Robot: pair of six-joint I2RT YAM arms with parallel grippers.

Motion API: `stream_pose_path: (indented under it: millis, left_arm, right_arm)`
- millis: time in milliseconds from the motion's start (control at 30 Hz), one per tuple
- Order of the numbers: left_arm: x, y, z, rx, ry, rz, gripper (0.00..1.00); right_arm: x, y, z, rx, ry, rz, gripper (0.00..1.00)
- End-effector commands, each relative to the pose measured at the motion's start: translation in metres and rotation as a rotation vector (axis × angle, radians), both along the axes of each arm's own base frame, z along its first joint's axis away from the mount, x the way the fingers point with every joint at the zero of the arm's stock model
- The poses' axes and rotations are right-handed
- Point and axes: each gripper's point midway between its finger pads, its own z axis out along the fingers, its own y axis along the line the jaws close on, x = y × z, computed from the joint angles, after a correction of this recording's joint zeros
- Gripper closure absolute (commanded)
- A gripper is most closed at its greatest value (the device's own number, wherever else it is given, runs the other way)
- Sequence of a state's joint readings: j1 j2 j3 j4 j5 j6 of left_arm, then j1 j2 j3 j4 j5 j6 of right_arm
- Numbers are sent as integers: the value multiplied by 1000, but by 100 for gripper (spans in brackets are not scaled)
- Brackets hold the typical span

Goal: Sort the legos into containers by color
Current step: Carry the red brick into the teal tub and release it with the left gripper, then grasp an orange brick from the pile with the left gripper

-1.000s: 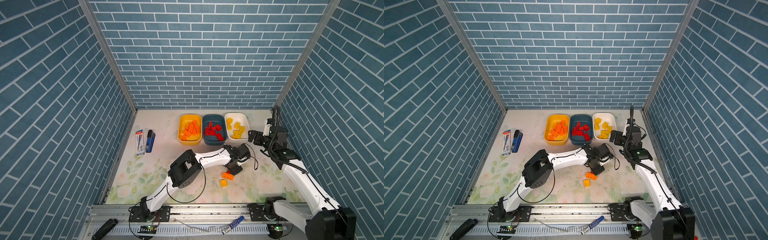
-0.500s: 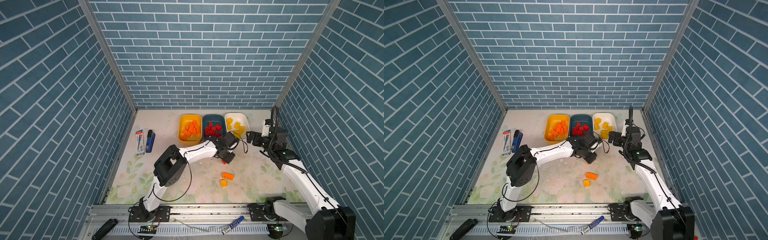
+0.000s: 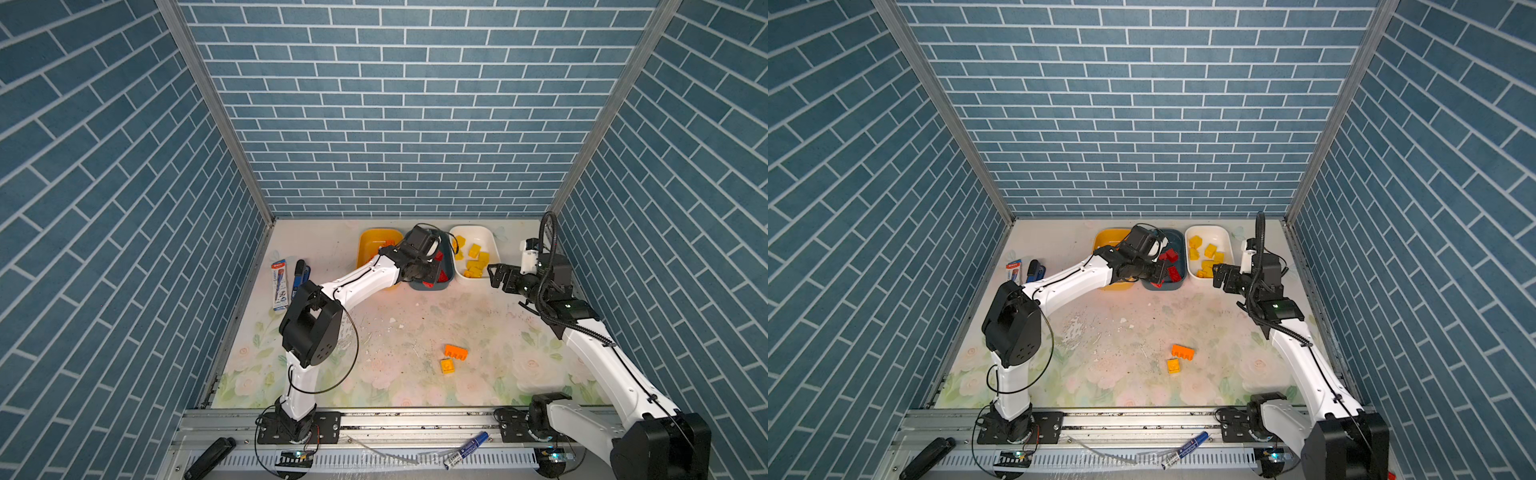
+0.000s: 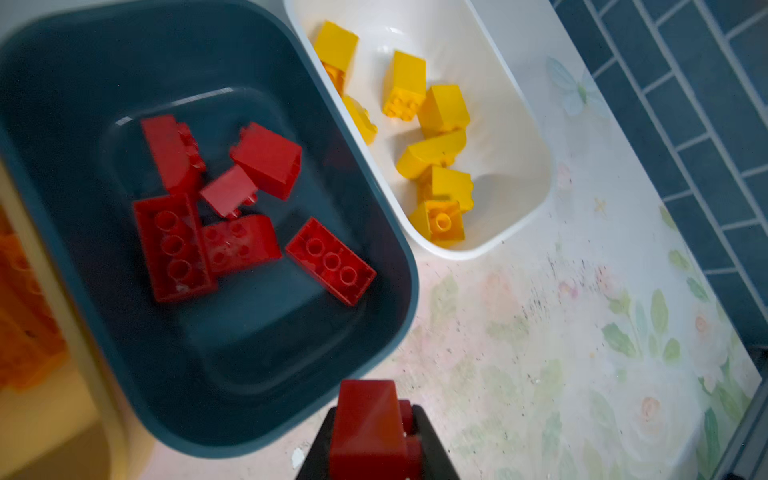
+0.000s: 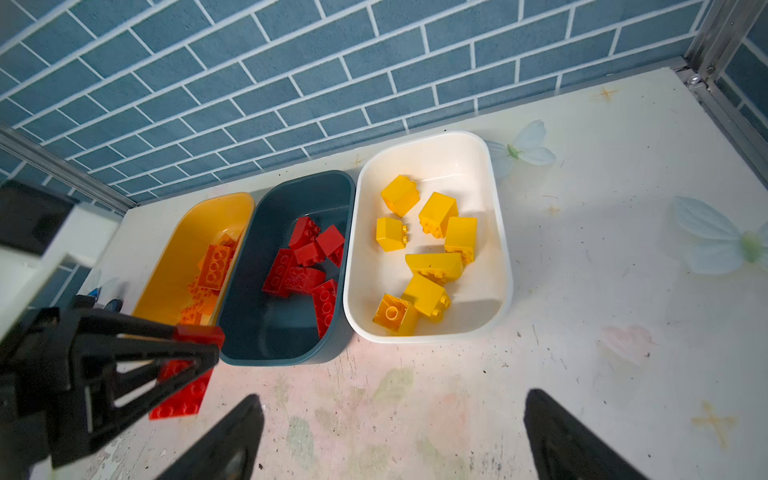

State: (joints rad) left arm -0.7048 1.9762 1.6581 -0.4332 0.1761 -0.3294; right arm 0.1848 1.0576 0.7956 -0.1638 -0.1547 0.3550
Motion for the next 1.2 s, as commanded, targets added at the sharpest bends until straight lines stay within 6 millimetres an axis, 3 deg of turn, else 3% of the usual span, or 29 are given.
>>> stream_pose_path:
  millis: [0,367,600,733,867,933,1167]
  left_arm:
    - [29,4,15,-27,-33,68,78]
    - [100,-11,-1,-50,-7,211,77]
    - [128,-20,-30,-85,45,276,67]
    - [128,-23,-37,-88,73,273,50]
    - [120,-25,-25,-94,69,241,35]
    - [113,-25,-15,-96,60,218,26]
    - [77,-24,8,-79,24,116,8]
  right_arm:
    - [-4,4,-12,10,21,19,2]
    - [-6,-4,-26,34,38,-48,1]
    - [-9,-5,-32,42,59,-58,1]
    - [-12,-6,-35,38,65,-61,1]
    - [-14,-7,-38,34,73,-65,2]
    - [-14,-10,-40,28,78,-80,1]
    - [-19,-37,-50,-12,95,-236,2]
